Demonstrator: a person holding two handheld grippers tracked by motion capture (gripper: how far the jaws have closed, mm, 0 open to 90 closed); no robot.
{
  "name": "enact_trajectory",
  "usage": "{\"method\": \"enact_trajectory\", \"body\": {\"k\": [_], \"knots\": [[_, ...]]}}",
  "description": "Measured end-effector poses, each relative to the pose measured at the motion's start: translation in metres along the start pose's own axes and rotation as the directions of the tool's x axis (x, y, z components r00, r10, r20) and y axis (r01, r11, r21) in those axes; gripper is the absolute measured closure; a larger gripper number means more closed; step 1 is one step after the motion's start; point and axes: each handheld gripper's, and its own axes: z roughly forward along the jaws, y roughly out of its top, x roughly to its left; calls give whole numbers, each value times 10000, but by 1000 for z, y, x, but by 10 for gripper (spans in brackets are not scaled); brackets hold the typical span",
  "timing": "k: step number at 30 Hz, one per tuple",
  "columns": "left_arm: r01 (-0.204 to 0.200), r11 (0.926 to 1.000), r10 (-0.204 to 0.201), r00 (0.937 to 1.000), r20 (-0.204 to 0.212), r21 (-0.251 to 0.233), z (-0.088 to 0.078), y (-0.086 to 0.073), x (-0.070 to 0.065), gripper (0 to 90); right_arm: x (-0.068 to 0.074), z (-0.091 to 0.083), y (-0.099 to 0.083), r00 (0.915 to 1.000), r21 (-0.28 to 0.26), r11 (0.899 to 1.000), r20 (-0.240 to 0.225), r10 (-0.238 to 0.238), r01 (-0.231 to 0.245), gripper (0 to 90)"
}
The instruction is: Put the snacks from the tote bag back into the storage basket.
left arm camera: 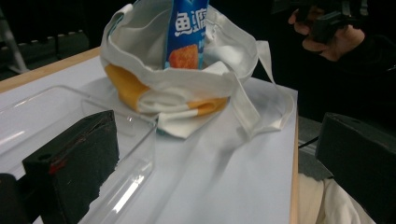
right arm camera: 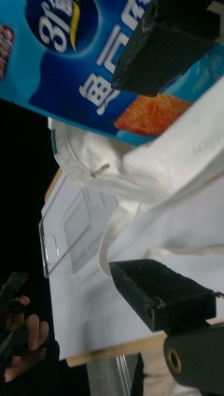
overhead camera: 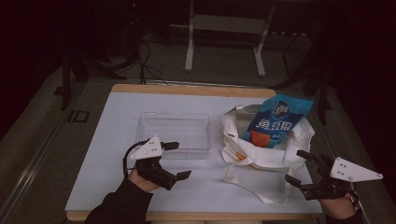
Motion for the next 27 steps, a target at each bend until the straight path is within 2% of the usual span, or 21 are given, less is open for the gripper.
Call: {"method": "enact_trajectory", "body": {"k": [7,16,18,27], "knots": [[-357,9994,357,9992,206,9,28,20,4,0,-11,-1,5,9999,-68,10000,96,48,-47,127],[-561,9984,566,9961,679,-87,67,41,8,0,-27,-1,10,9996,-92,9999,278,111,-108,132],[-696,9976,698,9956,630,-55,76,47,9,0,-31,-1,11,9994,-145,9998,294,156,-152,132],[-1060,9943,1047,9912,806,127,109,71,13,0,-48,1,13,9984,201,9998,558,16,-27,142]]}}
